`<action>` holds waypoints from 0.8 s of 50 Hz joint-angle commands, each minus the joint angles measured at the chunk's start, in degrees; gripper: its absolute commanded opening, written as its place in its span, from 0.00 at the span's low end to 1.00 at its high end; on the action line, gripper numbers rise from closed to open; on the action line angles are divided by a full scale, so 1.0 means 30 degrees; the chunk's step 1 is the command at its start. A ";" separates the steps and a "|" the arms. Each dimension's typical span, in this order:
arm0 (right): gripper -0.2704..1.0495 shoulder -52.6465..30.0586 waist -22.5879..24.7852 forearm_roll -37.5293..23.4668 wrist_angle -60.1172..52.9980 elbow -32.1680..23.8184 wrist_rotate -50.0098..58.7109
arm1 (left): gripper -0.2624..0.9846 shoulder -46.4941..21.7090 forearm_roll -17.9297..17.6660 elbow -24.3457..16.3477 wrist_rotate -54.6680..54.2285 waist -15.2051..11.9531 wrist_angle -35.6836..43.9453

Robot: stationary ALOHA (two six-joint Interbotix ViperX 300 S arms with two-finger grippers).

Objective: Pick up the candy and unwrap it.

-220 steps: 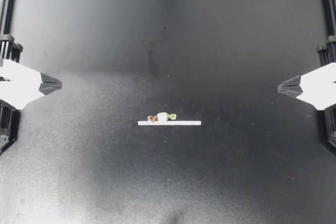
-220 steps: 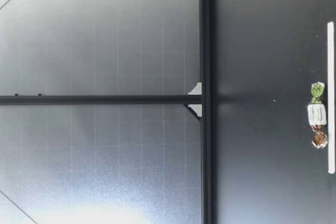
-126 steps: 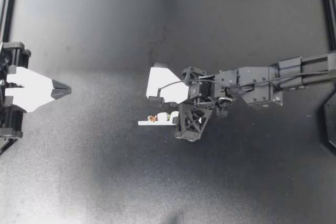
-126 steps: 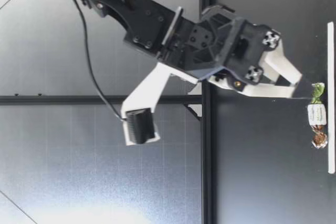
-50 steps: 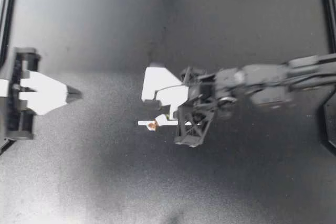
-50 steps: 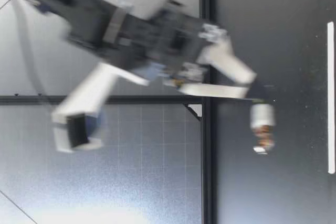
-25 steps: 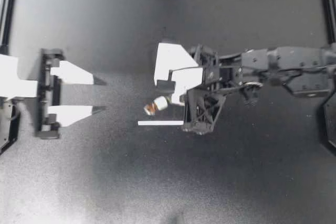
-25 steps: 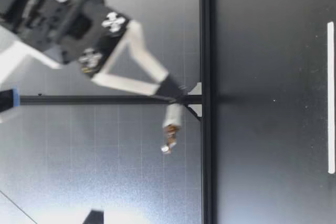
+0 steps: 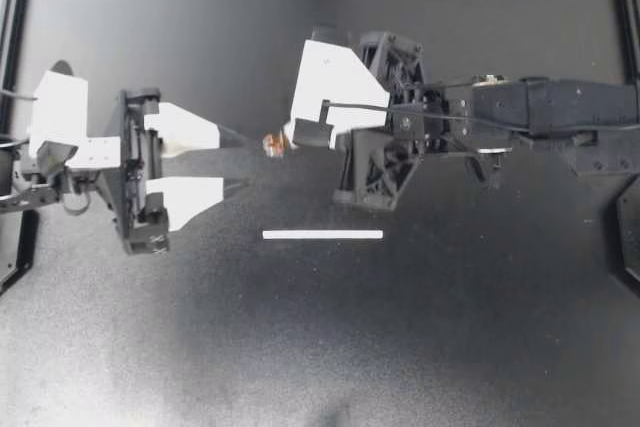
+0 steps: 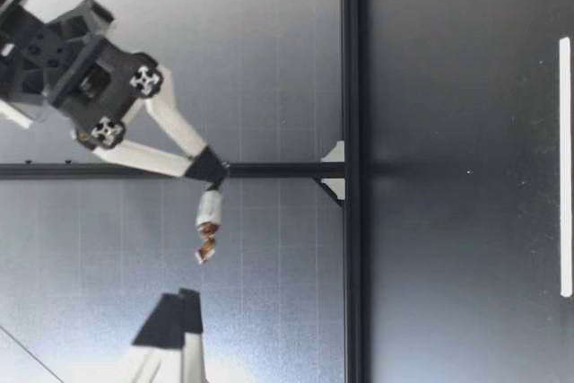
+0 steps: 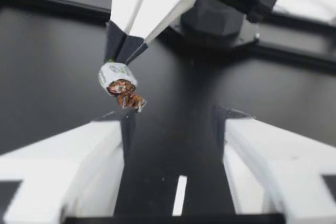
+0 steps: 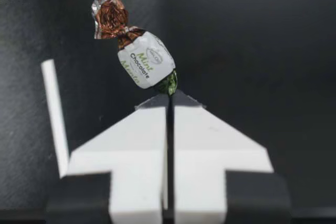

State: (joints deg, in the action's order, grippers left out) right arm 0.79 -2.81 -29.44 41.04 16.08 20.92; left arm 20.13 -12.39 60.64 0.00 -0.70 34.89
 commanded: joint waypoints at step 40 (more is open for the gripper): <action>0.07 0.0791 0.0938 -0.1143 0.0293 -0.0586 0.0908 | 0.54 -0.1523 -0.1172 -0.1172 0.0176 -0.0117 0.0938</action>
State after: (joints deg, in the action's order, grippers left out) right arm 1.05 -0.18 -32.61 42.01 15.82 23.47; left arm 15.21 -16.00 58.45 0.44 -0.88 37.44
